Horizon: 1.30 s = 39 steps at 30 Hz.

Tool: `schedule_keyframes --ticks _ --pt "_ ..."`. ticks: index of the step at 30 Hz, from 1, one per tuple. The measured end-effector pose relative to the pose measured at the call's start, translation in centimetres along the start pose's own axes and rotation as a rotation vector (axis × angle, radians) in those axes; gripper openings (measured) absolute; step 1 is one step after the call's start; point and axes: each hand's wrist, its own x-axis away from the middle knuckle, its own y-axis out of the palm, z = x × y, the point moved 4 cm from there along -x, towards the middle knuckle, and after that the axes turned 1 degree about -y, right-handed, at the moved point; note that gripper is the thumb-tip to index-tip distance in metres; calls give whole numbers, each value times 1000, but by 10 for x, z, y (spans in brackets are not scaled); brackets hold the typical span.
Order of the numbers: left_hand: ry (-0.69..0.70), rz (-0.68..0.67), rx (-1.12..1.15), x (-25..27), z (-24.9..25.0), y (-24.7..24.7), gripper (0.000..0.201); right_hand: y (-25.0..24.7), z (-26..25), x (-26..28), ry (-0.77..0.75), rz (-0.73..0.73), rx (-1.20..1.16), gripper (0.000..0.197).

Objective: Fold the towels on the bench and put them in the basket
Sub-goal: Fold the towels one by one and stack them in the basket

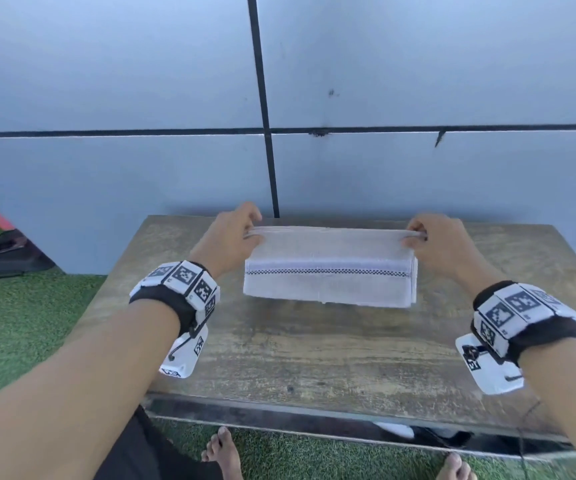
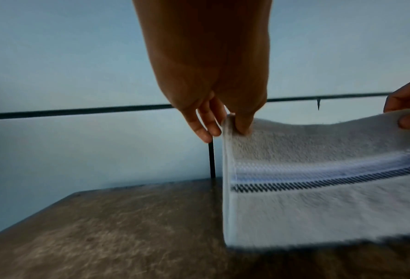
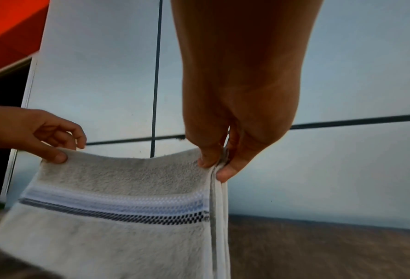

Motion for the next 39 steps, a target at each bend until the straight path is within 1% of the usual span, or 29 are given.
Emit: schedule_keyframes --ticks 2,4,5,6,7,8,9,10,11,12,13,14,15,16,18,19,20,21,23,28,30,31,32,33,35,36,37,38,39 --pt "51 141 78 9 10 -16 36 -20 -9 13 -49 123 -87 7" --pt "142 237 60 26 15 -23 23 -29 -12 35 -101 200 -125 10" --pt "171 255 46 37 14 -22 17 -29 -10 48 -120 213 -136 12" --pt "176 251 39 49 9 -18 15 -25 -6 61 -135 204 -148 14" --pt "152 217 44 62 3 -11 17 -18 0 75 -144 164 -151 16" --pt "115 147 48 76 -5 -1 21 -8 9 88 -147 84 -127 19" --pt "65 31 35 91 -11 12 24 4 17 101 -134 -29 -75 22" --pt "-1 -118 0 105 -17 27 28 16 26 112 -99 -146 -17 25" --pt "-81 -265 -44 119 -23 41 31 27 36 121 -42 -224 17 27" --pt "-164 -360 -55 130 -31 54 32 34 45 128 22 -243 14 27" --pt "-241 -381 -40 137 -36 62 30 39 52 133 88 -221 -18 24" --pt "-301 -349 -22 140 -38 68 25 42 57 136 157 -183 -44 18" --pt "-352 -288 -6 141 -38 71 30 46 60 139 219 -154 -44 9" --pt "-394 -220 5 141 -38 74 47 50 60 141 262 -146 -28 7" --pt "-467 -147 -4 140 -31 78 67 58 57 143 297 -154 7 26" --pt "-505 -139 -17 140 -28 79 66 61 54 144 305 -147 6 33" --pt "-534 -137 -35 141 -26 80 56 63 51 145 311 -134 -7 35" --pt "-556 -135 -59 142 -25 80 47 65 50 145 314 -123 -19 35" --pt "-584 -124 -60 142 -25 80 43 67 48 146 315 -107 -26 31" --pt "-525 -30 22 134 -32 74 36 57 43 142 307 -52 -48 21" --pt "-498 -7 25 129 -31 67 36 48 39 139 290 -14 -68 23" --pt "-492 -24 24 127 -32 65 38 45 38 139 294 -3 -89 26" --pt "-500 -54 20 126 -32 65 39 44 38 140 306 -20 -105 27" --pt "-523 -92 9 127 -34 66 40 44 39 141 320 -78 -101 26" --pt "-584 -133 -19 132 -37 68 37 50 40 147 352 -271 -19 24" --pt "-600 -118 -45 134 -34 68 30 52 40 150 368 -336 28 23" --pt "-595 -80 -84 136 -29 67 23 52 39 153 375 -344 62 22" --pt "-557 -27 -127 137 -23 67 19 52 36 153 367 -286 89 22" --pt "-486 22 -157 134 -14 68 21 50 32 153 338 -176 120 21"
